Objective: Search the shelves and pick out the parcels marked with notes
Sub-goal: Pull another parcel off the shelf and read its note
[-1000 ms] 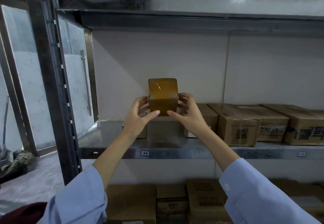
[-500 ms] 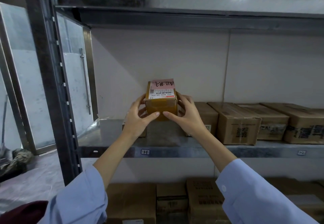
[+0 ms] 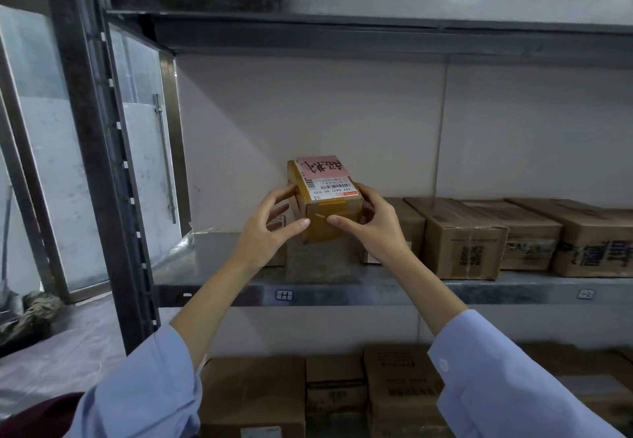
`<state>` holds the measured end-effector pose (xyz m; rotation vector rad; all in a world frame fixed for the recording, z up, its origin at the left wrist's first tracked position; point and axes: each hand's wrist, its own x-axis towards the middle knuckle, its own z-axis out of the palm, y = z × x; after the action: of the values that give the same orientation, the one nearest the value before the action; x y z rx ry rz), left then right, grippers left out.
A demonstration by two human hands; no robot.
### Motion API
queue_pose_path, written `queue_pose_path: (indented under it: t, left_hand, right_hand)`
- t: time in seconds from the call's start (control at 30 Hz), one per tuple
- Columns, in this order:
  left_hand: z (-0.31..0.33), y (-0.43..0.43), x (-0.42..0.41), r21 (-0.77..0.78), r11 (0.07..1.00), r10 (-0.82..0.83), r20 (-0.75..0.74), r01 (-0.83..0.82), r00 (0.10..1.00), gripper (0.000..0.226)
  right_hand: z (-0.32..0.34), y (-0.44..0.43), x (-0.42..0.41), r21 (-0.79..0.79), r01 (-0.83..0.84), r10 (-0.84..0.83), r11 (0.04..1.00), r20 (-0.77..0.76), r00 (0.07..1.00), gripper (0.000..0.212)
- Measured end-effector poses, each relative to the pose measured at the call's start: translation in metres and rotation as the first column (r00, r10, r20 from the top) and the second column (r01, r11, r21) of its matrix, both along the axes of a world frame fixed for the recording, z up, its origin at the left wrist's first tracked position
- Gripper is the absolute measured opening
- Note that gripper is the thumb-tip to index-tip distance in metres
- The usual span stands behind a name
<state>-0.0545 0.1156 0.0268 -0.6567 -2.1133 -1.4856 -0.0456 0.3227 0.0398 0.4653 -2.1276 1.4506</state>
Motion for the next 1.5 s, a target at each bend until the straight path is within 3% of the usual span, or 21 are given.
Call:
queue_pose_path:
  t: [0.17, 0.27, 0.5, 0.77, 0.9, 1.17, 1.5]
  left_hand:
    - [0.007, -0.008, 0.006, 0.028, 0.999, -0.045, 0.029, 0.044, 0.999, 0.059]
    - [0.011, -0.012, 0.005, 0.093, 0.995, -0.031, 0.029, 0.028, 0.999, 0.071]
    - [0.011, -0.017, -0.003, 0.070, 0.997, 0.024, 0.003, -0.024, 1.000, 0.092]
    - [0.006, -0.012, 0.002, 0.205, 0.971, 0.120, 0.038, -0.125, 0.992, 0.072]
    - [0.003, -0.013, 0.001, 0.257, 0.956, 0.136, 0.027, -0.139, 0.990, 0.063]
    - [0.003, -0.010, 0.001, 0.206, 0.959, 0.203, -0.013, -0.196, 0.979, 0.065]
    - [0.001, -0.008, 0.002, 0.198, 0.966, 0.172, -0.007, -0.167, 0.985, 0.056]
  right_hand:
    - [0.000, 0.012, 0.007, 0.016, -0.081, 0.081, 0.997, 0.002, 0.997, 0.077]
    - [0.003, 0.015, 0.012, 0.030, -0.141, 0.140, 0.990, 0.017, 0.990, 0.077]
    - [0.012, 0.021, 0.016, 0.090, -0.180, 0.178, 0.980, 0.029, 0.984, 0.080]
    - [0.017, 0.026, 0.011, 0.050, -0.052, 0.056, 0.997, -0.083, 0.995, 0.070]
    - [0.016, 0.029, 0.007, 0.067, 0.006, -0.002, 0.998, -0.063, 0.998, 0.061]
    - [0.012, 0.029, 0.007, -0.006, -0.120, 0.120, 0.993, 0.003, 0.993, 0.041]
    - [0.013, 0.021, 0.009, -0.019, -0.142, 0.142, 0.990, 0.003, 0.990, 0.067]
